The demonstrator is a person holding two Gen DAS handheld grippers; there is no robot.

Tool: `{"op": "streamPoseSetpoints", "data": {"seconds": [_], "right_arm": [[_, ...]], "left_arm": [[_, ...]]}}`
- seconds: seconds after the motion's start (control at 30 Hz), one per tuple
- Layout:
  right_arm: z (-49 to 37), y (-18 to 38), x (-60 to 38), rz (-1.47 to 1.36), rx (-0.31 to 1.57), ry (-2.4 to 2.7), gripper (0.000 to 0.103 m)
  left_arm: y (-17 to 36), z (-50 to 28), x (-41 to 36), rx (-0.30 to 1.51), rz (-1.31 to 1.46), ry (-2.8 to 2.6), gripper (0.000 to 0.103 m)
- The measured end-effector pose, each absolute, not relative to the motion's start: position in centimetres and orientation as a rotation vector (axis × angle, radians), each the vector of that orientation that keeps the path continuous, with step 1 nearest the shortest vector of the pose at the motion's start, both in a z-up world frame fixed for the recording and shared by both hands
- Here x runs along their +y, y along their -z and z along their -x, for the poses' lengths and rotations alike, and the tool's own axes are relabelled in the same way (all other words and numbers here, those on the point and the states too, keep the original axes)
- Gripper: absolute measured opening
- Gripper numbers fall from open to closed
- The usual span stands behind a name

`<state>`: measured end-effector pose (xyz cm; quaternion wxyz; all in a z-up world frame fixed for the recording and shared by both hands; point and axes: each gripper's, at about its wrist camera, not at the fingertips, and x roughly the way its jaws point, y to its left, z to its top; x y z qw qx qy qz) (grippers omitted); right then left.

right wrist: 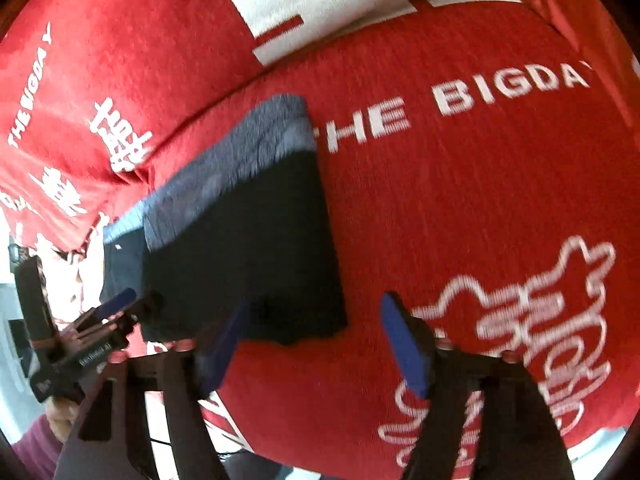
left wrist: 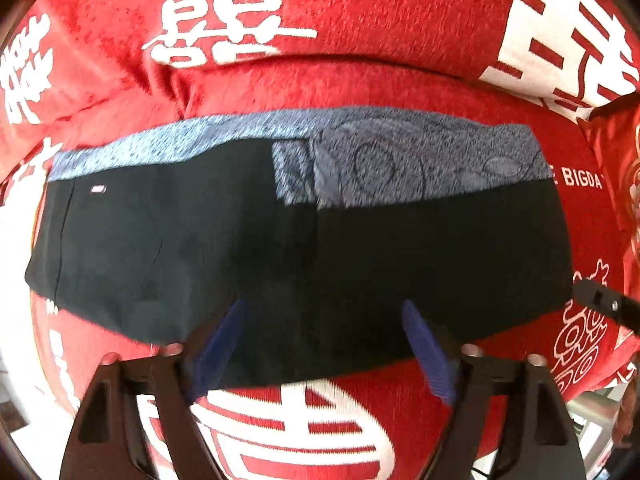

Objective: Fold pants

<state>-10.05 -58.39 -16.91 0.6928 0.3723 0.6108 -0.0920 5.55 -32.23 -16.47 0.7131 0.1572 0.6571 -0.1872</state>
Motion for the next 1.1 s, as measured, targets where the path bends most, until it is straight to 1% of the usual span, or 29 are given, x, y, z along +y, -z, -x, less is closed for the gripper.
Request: {"op": "streamPoseSetpoints", "data": {"seconds": [0.1,0.3,0.53,0.8,1.1], "right_arm": [[10.3,16.4,-56.4,-0.78,1.391,0.201,0.083],[9.7,16.9,-53.2,-0.72,1.464,0.154,0.084],[9.3,17.0,-50.7,-0.715,1.49,0.185,0.084],[7.3,16.4,-45.3,-0.679,1.509,0.205,0.084],[2.7,16.3,-37.5,-0.617,1.535,0.16,0.084]], "left_arm": [[16.3,-4.6,-31.9,1.469,-0.339,0.399,0.103],[16.6,-3.2,-30.8,1.503,-0.318,0.35,0.103],[17.5,-3.1,-28.3,1.539,-0.299,0.341,0.103],[17.2,-4.7,-23.1,1.545,-0.277,0.364,0.103],[17.2,-7.7,-15.4,1.543,-0.224,0.323,0.103]]}}
